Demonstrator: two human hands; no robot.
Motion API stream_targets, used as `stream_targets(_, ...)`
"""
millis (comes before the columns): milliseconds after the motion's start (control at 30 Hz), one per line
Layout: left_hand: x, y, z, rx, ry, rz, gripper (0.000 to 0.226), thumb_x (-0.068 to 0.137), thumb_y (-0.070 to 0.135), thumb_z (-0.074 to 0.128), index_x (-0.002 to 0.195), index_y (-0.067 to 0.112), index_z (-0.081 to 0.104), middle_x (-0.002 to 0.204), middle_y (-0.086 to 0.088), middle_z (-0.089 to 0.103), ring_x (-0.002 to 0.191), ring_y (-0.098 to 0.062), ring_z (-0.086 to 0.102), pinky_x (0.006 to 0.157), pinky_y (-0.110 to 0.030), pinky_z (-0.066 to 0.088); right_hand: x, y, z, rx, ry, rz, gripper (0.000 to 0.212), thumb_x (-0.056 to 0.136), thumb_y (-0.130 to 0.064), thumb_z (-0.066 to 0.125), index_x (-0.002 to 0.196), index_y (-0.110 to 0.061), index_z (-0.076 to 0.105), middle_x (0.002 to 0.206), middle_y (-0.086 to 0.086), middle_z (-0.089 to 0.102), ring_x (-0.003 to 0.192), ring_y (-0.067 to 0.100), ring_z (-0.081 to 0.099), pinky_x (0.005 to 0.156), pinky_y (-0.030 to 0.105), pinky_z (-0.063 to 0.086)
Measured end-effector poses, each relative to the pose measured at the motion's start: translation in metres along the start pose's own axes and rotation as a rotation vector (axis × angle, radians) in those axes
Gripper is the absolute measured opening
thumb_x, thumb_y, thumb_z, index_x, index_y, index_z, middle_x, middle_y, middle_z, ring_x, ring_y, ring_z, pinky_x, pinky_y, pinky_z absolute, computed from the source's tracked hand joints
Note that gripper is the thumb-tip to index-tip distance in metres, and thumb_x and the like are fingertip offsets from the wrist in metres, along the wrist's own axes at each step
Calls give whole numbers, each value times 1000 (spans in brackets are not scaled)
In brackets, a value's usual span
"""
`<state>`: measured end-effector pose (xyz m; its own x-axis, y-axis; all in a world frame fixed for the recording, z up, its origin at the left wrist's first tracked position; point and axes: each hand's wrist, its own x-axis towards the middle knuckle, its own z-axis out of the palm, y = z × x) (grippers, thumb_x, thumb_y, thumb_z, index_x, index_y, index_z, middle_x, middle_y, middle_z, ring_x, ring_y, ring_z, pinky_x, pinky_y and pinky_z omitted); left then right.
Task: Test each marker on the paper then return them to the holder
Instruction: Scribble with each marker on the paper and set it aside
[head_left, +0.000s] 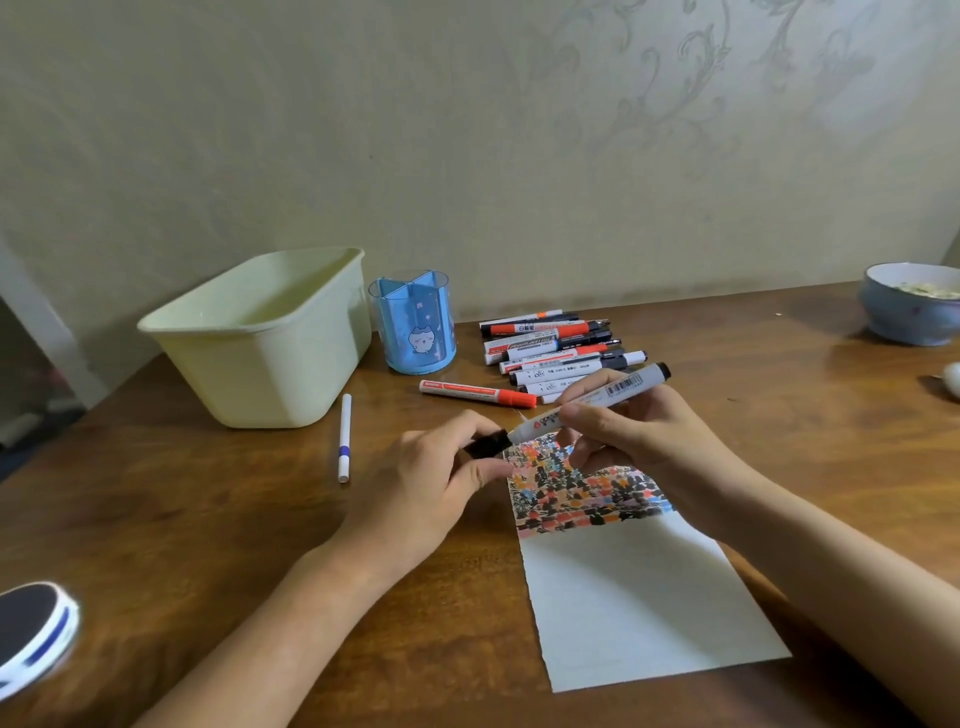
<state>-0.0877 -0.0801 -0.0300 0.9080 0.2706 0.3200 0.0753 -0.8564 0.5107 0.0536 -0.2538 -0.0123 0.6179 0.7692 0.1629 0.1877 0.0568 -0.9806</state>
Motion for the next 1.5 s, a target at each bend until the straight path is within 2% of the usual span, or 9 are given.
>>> stream_targets(100, -1, 1, -2, 14, 7, 15, 51, 80, 58, 44, 124, 37, 59, 105, 27, 58, 86, 16, 53, 62, -5, 45, -1, 0, 1, 8, -24, 9, 28, 81, -32, 71, 99, -11, 70, 82, 5, 73, 74, 21, 70, 71, 30, 59)
stream_targets(267, -1, 2, -4, 8, 73, 5, 46, 83, 53, 45, 125, 40, 59, 85, 24, 64, 82, 1, 63, 64, -21, 56, -1, -2, 0, 70, -12, 60, 29, 98, -30, 61, 107, -4, 68, 92, 15, 76, 79, 26, 72, 68, 28, 58)
stream_targets(633, -2, 6, -5, -24, 90, -19, 44, 81, 52, 44, 115, 34, 64, 75, 20, 65, 81, 3, 62, 56, -14, 49, -3, -3, 0, 67, -56, -1, 35, 84, -34, 66, 96, -1, 67, 87, 14, 75, 84, 23, 72, 76, 30, 58)
stream_targets(867, -1, 6, -11, 23, 92, -45, 19, 93, 29, 61, 111, 36, 65, 62, 15, 62, 70, 2, 62, 53, -10, 43, -5, -2, 4, 113, -78, -42, 20, 93, -20, 64, 96, -1, 69, 90, 19, 74, 88, 26, 73, 80, 30, 59)
stream_targets(1067, 4, -1, -22, 125, -50, -27, 17, 92, 36, 65, 107, 43, 64, 97, 24, 57, 92, 2, 54, 68, -12, 40, 0, -1, 11, -39, -117, -40, 23, 91, -23, 66, 102, -3, 71, 95, 12, 77, 91, 28, 74, 85, 41, 61)
stream_targets(1200, 0, 4, -17, 107, -1, 52, 15, 89, 31, 68, 103, 38, 68, 94, 17, 51, 92, 0, 51, 66, -16, 44, 1, 3, 12, -49, -154, -46, 23, 93, -22, 67, 105, -3, 69, 95, 13, 76, 89, 28, 74, 79, 36, 60)
stream_targets(1300, -1, 4, -17, 123, -42, 92, 48, 91, 31, 68, 129, 53, 49, 89, 17, 53, 87, -1, 54, 64, -16, 46, 2, 8, 8, -49, -170, -20, 34, 86, -28, 71, 113, -9, 66, 99, 10, 77, 90, 25, 74, 77, 32, 59)
stream_targets(1400, -1, -1, -24, 178, -24, 69, 51, 93, 37, 64, 128, 56, 33, 77, 12, 53, 80, -2, 55, 54, -18, 46, 9, 11, -4, -140, -102, -7, 48, 77, -40, 74, 118, -17, 64, 102, 3, 77, 89, 21, 74, 75, 29, 58)
stream_targets(1500, 1, -7, -30, 245, 54, 10, 26, 95, 31, 60, 113, 43, 45, 64, 11, 47, 59, -5, 52, 49, -15, 35, 16, 19, -21, -427, 93, -28, 35, 86, -36, 72, 117, -22, 66, 100, -3, 76, 84, 10, 72, 73, 27, 60)
